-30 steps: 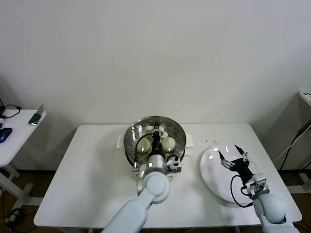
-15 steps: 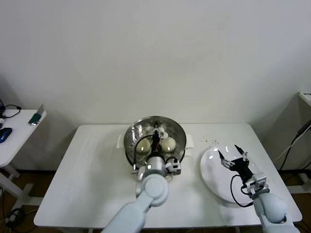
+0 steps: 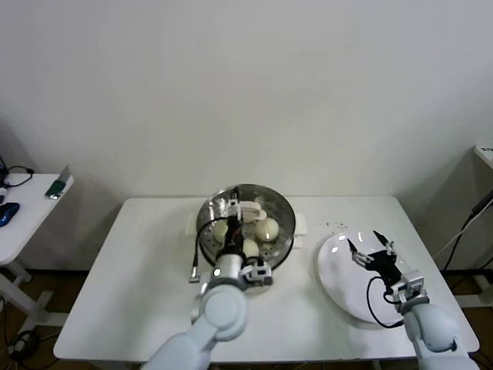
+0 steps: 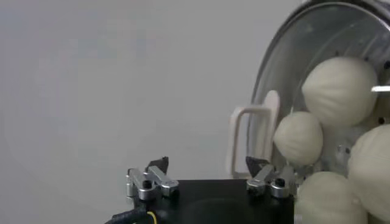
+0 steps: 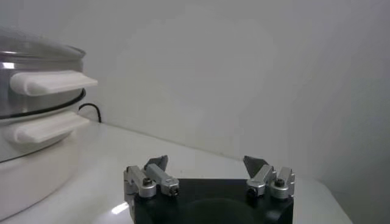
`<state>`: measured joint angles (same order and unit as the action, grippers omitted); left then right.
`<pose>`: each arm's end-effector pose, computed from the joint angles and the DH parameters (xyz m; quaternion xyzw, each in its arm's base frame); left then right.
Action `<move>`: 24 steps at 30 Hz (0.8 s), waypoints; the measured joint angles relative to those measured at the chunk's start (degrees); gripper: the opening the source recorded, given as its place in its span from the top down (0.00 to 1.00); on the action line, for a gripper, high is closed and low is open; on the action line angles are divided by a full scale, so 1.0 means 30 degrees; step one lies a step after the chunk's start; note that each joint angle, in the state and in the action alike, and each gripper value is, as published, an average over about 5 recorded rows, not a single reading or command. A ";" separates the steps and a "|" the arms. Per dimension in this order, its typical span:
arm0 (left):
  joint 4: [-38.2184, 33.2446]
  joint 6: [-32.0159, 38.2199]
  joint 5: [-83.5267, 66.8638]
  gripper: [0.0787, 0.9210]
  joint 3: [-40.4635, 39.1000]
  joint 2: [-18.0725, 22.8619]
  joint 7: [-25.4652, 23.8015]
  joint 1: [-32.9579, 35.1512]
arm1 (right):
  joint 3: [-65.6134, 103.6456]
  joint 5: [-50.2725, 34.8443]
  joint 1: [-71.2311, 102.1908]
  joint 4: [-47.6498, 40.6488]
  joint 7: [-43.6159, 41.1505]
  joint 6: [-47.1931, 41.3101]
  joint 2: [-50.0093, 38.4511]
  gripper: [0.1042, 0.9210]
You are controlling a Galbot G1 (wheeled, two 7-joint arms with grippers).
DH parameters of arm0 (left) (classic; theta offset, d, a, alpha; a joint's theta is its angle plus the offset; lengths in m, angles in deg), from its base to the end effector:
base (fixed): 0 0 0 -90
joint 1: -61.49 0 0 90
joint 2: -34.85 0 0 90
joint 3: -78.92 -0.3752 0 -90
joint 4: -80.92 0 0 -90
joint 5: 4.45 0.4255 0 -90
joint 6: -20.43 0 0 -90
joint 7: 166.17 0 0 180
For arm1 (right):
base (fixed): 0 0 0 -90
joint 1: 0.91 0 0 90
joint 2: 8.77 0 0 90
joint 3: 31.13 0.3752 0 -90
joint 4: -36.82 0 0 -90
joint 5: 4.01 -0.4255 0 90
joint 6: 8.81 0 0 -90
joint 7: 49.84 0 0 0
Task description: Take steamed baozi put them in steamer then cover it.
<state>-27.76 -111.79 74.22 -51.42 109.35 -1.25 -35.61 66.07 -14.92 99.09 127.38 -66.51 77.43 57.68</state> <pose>0.3420 -0.1876 -0.2597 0.0206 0.7369 0.6756 0.0023 0.3603 -0.1971 -0.3873 0.0913 -0.9847 0.0981 0.1111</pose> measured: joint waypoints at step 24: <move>-0.4405 0.1887 -1.6365 0.12 0.9804 -0.3852 0.7045 0.7123 | -0.0127 -0.0189 0.0131 0.0519 0.0086 -0.0021 0.0232 0.12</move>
<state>-40.98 -106.13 25.13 -22.01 97.79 19.88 -14.24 65.69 -15.49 99.49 128.94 -66.25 77.36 58.38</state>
